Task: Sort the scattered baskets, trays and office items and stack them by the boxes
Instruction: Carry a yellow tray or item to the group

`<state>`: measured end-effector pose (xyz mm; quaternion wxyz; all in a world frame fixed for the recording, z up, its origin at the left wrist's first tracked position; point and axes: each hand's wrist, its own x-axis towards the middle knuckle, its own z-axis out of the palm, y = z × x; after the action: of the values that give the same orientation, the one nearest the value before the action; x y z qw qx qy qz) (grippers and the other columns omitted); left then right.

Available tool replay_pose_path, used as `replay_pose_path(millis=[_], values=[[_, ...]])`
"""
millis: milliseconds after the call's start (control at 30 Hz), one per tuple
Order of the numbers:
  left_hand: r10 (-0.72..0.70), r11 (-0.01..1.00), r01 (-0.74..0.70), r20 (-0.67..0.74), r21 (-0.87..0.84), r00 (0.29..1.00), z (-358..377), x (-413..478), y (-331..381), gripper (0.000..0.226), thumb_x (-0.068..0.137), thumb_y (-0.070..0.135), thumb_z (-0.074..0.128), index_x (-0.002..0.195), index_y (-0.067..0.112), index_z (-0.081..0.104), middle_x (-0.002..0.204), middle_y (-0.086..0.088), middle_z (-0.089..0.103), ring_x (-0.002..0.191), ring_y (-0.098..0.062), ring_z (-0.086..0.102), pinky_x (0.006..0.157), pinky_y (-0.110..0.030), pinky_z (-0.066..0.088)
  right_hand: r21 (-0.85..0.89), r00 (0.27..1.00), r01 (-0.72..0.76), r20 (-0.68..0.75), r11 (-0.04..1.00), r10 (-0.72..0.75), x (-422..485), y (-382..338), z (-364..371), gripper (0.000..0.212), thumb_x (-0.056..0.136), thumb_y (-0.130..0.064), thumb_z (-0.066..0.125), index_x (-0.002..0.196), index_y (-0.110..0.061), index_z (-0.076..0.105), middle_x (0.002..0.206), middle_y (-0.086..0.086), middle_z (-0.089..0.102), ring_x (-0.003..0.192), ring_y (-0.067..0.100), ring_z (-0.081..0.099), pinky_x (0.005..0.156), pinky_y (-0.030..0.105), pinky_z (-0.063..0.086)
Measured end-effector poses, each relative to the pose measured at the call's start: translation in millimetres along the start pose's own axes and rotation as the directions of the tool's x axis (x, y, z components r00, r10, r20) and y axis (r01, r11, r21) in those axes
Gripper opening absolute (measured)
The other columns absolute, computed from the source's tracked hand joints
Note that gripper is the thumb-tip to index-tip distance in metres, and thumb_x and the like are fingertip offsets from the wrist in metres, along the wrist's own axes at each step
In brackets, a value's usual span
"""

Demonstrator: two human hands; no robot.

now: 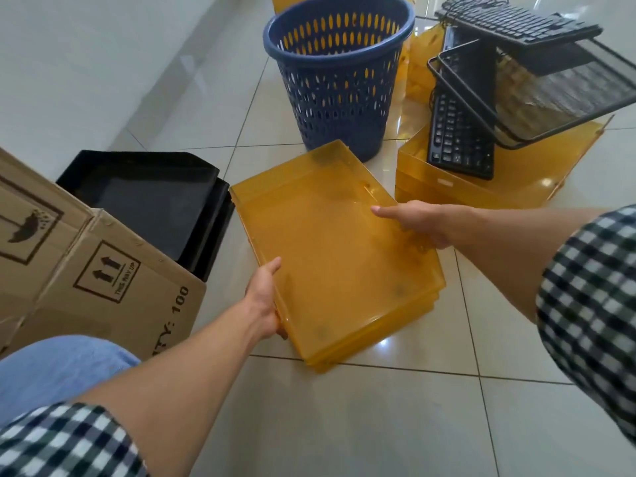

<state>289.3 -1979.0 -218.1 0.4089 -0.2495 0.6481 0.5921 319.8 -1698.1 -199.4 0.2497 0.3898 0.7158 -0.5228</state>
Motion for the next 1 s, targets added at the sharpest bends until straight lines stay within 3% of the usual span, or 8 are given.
replay_pose_path(millis=[100, 200, 333, 500, 733, 833, 933, 1000], values=[[0.106, 0.986, -0.084, 0.149, -0.144, 0.983, -8, 8, -6, 0.065, 0.089, 0.08, 0.038, 0.097, 0.031, 0.081, 0.109, -0.01, 0.076, 0.095, -0.034, 0.074, 0.085, -0.054, 0.054, 0.185, 0.996, -0.064, 0.079, 0.981, 0.05, 0, 8, -7, 0.11, 0.075, -0.085, 0.054, 0.162, -0.027, 0.017, 0.163, 0.009, 0.033, 0.146, 0.04, 0.035, 0.116, 0.063, 0.029], [0.218, 0.956, -0.166, 0.211, -0.241, 0.953, -8, 13, -11, 0.069, 0.085, 0.085, 0.036, 0.105, 0.034, 0.079, 0.121, -0.01, 0.072, 0.108, -0.033, 0.07, 0.085, -0.052, 0.058, 0.24, 0.993, -0.093, 0.093, 0.966, 0.073, 2, 15, -7, 0.11, 0.072, -0.089, 0.05, 0.159, -0.028, 0.024, 0.158, 0.01, 0.041, 0.142, 0.041, 0.041, 0.113, 0.063, 0.034], [0.205, 0.95, -0.145, 0.205, -0.275, 0.957, -6, 17, -13, 0.057, 0.092, 0.07, 0.046, 0.109, 0.026, 0.078, 0.117, -0.014, 0.073, 0.1, -0.033, 0.073, 0.079, -0.05, 0.06, 0.222, 0.992, -0.108, 0.082, 0.969, 0.092, 3, 19, -4, 0.091, 0.083, -0.069, 0.066, 0.155, -0.025, 0.032, 0.137, 0.012, 0.057, 0.121, 0.041, 0.057, 0.103, 0.062, 0.044], [0.202, 0.942, -0.147, 0.159, -0.3, 0.966, -10, 6, -6, 0.043, 0.096, 0.049, 0.047, 0.113, 0.018, 0.07, 0.105, -0.017, 0.075, 0.08, -0.031, 0.075, 0.067, -0.047, 0.061, 0.214, 0.995, -0.099, 0.018, 0.972, 0.097, -5, 11, -5, 0.079, 0.091, -0.05, 0.066, 0.156, -0.023, 0.031, 0.147, 0.012, 0.052, 0.13, 0.042, 0.052, 0.105, 0.063, 0.043], [0.302, 0.894, -0.206, 0.195, -0.398, 0.933, -37, -42, 62, 0.04, 0.097, 0.044, 0.043, 0.112, 0.018, 0.07, 0.103, -0.017, 0.075, 0.078, -0.033, 0.075, 0.065, -0.048, 0.061, 0.197, 0.999, 0.018, -0.037, 0.98, -0.011, -44, -76, -9, 0.078, 0.09, -0.048, 0.068, 0.153, -0.018, 0.035, 0.139, 0.009, 0.056, 0.117, 0.037, 0.059, 0.095, 0.056, 0.048], [0.359, 0.875, -0.252, 0.206, -0.412, 0.91, -50, -67, 109, 0.039, 0.096, 0.041, 0.043, 0.121, 0.022, 0.066, 0.109, -0.015, 0.075, 0.085, -0.033, 0.075, 0.07, -0.049, 0.06, 0.136, 0.994, 0.102, -0.057, 0.985, -0.095, -68, -135, -20, 0.072, 0.09, -0.046, 0.066, 0.15, -0.016, 0.042, 0.141, 0.01, 0.056, 0.123, 0.036, 0.057, 0.098, 0.056, 0.05], [0.441, 0.838, -0.318, 0.205, -0.444, 0.874, -65, -89, 149, 0.034, 0.095, 0.039, 0.044, 0.117, 0.025, 0.066, 0.108, -0.014, 0.075, 0.087, -0.034, 0.075, 0.068, -0.053, 0.059, 0.106, 0.986, 0.168, -0.023, 0.98, -0.166, -97, -201, -28, 0.047, 0.093, -0.042, 0.064, 0.129, -0.013, 0.06, 0.109, 0.012, 0.076, 0.091, 0.033, 0.076, 0.066, 0.054, 0.061], [0.496, 0.804, -0.365, 0.19, -0.471, 0.847, -75, -101, 174, 0.033, 0.095, 0.037, 0.044, 0.114, 0.025, 0.067, 0.106, -0.013, 0.076, 0.086, -0.033, 0.075, 0.066, -0.052, 0.06, 0.07, 0.977, 0.213, -0.022, 0.975, -0.212, -113, -239, -28, 0.039, 0.093, -0.042, 0.065, 0.12, -0.014, 0.067, 0.098, 0.011, 0.078, 0.083, 0.034, 0.076, 0.074, 0.058, 0.059]])
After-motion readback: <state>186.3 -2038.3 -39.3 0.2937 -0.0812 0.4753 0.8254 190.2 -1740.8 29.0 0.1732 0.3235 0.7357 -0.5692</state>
